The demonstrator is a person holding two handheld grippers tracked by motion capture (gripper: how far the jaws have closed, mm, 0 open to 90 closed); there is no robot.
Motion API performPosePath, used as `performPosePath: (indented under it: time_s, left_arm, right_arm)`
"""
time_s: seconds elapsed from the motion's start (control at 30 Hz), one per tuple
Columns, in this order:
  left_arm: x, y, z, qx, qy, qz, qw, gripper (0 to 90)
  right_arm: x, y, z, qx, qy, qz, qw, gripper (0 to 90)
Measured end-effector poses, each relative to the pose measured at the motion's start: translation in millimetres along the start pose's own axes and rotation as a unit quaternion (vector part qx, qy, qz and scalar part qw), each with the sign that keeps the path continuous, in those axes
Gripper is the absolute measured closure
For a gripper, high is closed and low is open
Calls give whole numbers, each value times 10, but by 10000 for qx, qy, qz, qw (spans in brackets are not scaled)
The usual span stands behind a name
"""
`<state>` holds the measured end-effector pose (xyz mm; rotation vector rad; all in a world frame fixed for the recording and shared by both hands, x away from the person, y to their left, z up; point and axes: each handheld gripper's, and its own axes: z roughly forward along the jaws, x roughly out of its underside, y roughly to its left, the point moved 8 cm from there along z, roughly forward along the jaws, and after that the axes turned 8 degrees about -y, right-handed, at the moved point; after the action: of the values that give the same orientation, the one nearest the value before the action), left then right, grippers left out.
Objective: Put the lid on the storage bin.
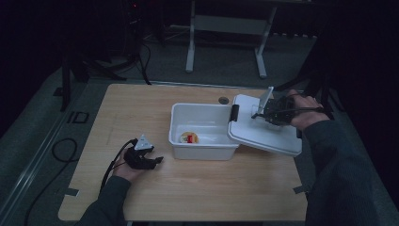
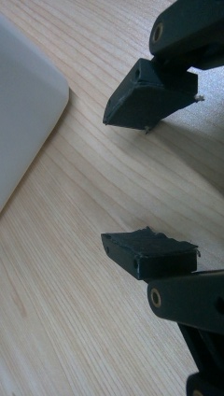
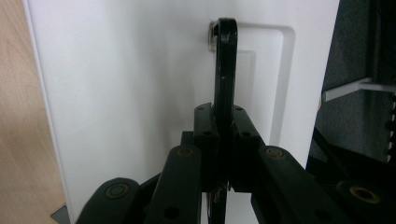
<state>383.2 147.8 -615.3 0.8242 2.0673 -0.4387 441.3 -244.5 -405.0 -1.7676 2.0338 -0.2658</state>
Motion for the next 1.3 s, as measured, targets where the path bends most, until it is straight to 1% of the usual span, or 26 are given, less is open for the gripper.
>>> performPosePath:
  time_s: [0.37, 0.77, 1.0, 1.1, 1.3]
  left_arm:
    - [0, 1, -1, 4, -8, -11, 10000, 373]
    - [2, 1, -1, 0, -6, 3, 10000, 372]
    - [2, 1, -1, -3, -7, 3, 10000, 372]
    - [3, 1, -1, -1, -10, 4, 10000, 372]
    - [4, 4, -4, 6, -10, -3, 10000, 372]
  right_arm:
    - [-176, 15, 45, -38, -96, -105, 9999, 842]
    - [-434, 26, 51, -74, -196, -303, 9993, 842]
    - [-511, 38, 67, -87, -229, -329, 9992, 842]
    - [-564, 45, 87, -108, -247, -400, 9988, 843]
    - [-617, 55, 99, -121, -258, -410, 9988, 842]
